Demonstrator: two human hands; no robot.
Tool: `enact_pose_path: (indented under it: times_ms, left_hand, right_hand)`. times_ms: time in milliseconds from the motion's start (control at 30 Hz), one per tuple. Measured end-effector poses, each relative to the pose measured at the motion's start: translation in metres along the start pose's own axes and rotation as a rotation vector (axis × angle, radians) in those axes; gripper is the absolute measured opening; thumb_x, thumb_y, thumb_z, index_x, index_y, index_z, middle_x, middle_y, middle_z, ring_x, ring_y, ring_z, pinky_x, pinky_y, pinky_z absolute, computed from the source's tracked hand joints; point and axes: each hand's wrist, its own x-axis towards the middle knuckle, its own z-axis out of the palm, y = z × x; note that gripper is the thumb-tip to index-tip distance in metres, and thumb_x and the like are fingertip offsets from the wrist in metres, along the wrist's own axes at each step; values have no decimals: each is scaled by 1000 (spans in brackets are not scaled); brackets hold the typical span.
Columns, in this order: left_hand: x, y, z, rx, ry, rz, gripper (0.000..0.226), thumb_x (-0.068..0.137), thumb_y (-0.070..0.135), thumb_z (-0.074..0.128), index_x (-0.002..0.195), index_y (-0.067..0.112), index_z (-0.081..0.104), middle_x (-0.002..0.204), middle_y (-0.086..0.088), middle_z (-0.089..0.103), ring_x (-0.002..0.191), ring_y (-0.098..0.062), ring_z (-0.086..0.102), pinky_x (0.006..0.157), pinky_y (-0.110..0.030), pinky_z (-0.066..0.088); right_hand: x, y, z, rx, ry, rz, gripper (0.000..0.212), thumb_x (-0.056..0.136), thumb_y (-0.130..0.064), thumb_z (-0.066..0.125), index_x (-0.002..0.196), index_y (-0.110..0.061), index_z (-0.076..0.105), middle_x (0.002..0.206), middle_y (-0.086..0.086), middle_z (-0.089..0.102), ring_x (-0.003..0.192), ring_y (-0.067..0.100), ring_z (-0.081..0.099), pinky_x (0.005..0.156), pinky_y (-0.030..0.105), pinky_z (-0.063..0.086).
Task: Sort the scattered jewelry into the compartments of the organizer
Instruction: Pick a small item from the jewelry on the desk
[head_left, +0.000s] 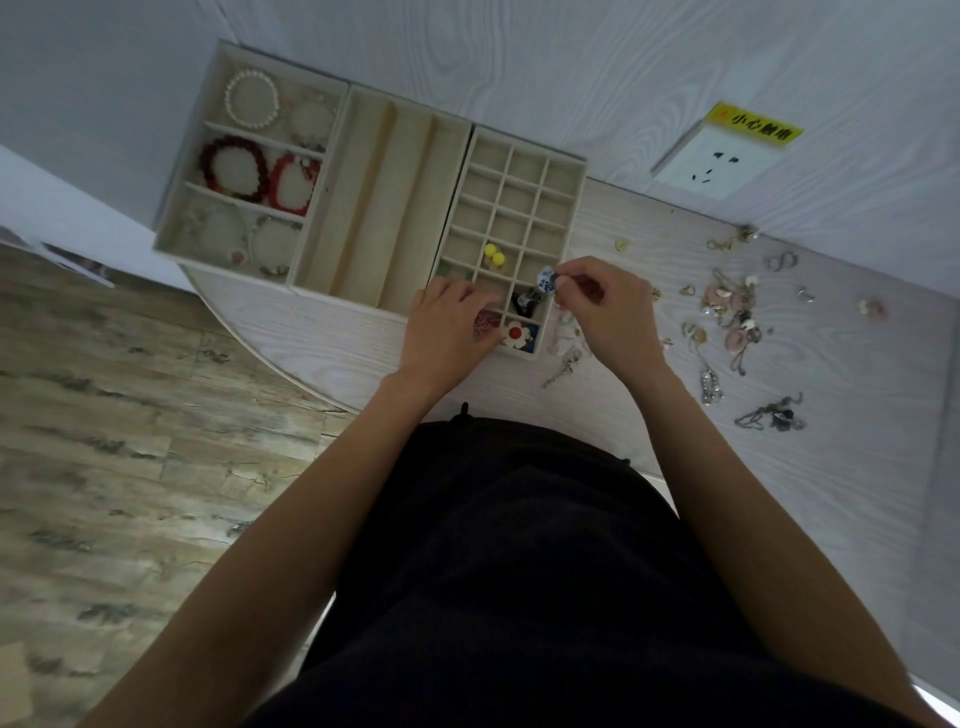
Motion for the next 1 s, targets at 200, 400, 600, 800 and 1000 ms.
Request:
enact_pose_path:
  times_ms: [200, 400, 600, 800, 1000]
  left_hand:
    - [0, 0, 0, 3, 8, 12, 37, 79, 29, 71, 112, 12, 66, 107, -12, 63, 103, -34, 50, 81, -36, 33]
    - [0, 0, -1, 13, -16, 11, 38, 82, 32, 68, 116, 15, 64, 111, -11, 61, 108, -32, 47, 84, -35, 31]
    - [1, 0, -2, 12, -25, 12, 38, 81, 31, 69, 116, 15, 64, 110, -10, 62, 107, -31, 47, 83, -34, 31]
    - [1, 0, -2, 25, -36, 14, 38, 83, 32, 67, 117, 17, 63, 112, -9, 60, 109, -30, 46, 85, -33, 30]
    - [2, 0, -1, 47, 77, 104, 32, 83, 23, 50, 110, 18, 66, 108, -8, 61, 101, -28, 49, 79, -34, 36]
  right_hand:
    - [0, 0, 1, -4, 1, -6, 14, 89, -14, 58, 96, -13, 70, 78, -8, 65, 76, 9, 64, 73, 12, 48]
    - [0, 1, 3, -13, -12, -4, 14, 90, -13, 58, 96, -13, 70, 78, -9, 65, 76, 9, 63, 73, 13, 49]
    - [1, 3, 3, -27, -18, 1, 16, 89, -12, 58, 98, -12, 71, 80, -8, 65, 76, 6, 61, 73, 10, 47]
    - [1, 11, 9, -163, -83, 73, 25, 93, -13, 53, 114, -12, 66, 106, 4, 70, 85, 9, 62, 78, 12, 44]
    - [0, 20, 6, -328, -16, -26, 23, 91, -9, 51, 107, -14, 68, 116, 5, 59, 89, 15, 56, 73, 14, 35]
